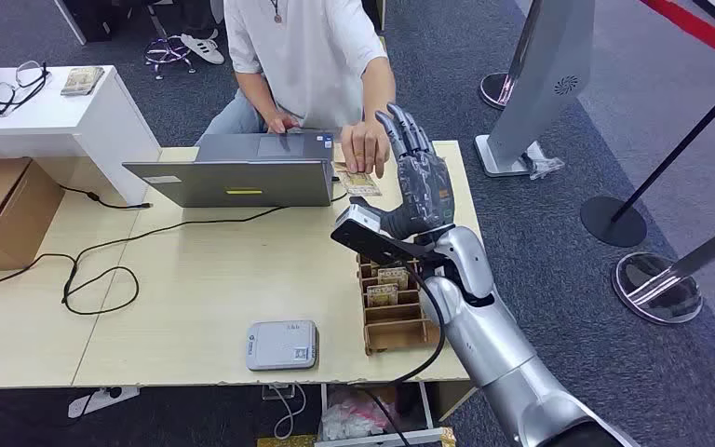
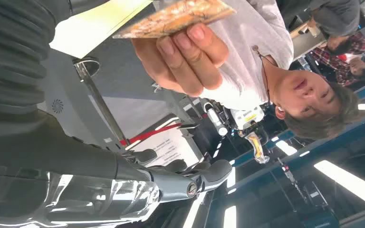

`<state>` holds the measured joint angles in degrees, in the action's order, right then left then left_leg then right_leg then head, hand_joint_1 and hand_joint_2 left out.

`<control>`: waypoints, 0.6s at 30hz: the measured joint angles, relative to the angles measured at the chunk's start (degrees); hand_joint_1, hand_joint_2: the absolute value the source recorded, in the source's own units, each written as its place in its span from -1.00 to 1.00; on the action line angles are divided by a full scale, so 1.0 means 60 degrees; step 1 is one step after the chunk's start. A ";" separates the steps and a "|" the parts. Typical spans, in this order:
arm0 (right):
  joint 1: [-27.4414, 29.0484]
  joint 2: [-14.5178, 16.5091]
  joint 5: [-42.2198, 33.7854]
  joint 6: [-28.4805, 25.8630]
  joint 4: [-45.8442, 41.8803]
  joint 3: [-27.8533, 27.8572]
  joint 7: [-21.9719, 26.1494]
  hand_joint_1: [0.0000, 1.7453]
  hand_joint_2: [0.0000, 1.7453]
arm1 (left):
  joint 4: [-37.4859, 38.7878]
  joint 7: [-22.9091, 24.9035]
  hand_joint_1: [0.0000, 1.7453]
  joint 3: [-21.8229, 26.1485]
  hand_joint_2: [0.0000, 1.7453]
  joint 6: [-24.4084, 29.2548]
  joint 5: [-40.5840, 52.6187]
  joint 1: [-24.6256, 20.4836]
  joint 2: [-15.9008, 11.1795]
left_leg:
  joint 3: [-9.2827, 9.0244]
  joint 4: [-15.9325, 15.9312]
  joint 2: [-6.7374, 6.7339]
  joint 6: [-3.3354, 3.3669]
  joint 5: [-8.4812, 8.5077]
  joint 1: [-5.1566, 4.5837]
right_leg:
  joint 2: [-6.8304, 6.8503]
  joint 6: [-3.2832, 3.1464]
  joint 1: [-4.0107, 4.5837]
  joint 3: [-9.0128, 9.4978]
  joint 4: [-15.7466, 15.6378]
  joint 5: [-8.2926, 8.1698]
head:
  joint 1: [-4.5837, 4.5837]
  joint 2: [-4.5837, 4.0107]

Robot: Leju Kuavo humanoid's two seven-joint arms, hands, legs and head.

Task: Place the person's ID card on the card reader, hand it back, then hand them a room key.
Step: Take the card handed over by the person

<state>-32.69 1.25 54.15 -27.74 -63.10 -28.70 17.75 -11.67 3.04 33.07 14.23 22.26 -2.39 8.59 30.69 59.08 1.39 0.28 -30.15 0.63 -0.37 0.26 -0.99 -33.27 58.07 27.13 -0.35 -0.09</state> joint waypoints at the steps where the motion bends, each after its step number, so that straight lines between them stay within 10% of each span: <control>1: -0.0001 0.0000 0.0024 -0.0031 0.0007 -0.0002 -0.0019 -1.00 1.00 | 0.0000 0.0000 -1.00 0.0001 -1.00 0.0000 0.0001 0.0000 0.0000 | 0.0000 0.0000 0.0000 0.0000 0.0000 0.0000 | 0.0000 0.0000 0.0000 0.0000 0.0000 0.0000 | 0.0000 0.0000; 18: -0.0094 -0.0004 0.1004 -0.0761 0.0360 -0.0182 -0.0609 -1.00 1.00 | 0.0001 0.0000 -1.00 0.0013 -1.00 0.0047 0.0030 -0.0002 0.0034 | -0.0002 0.0000 -0.0001 0.0000 0.0000 0.0000 | -0.0001 0.0000 0.0000 0.0000 0.0000 0.0000 | 0.0000 0.0000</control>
<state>-33.25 1.22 60.17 -32.30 -60.94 -29.79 14.09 -11.67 3.04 33.15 14.51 22.44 -2.40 8.79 30.68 59.08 1.38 0.28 -30.15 0.63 -0.37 0.26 -0.99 -33.27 58.07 27.13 -0.35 -0.09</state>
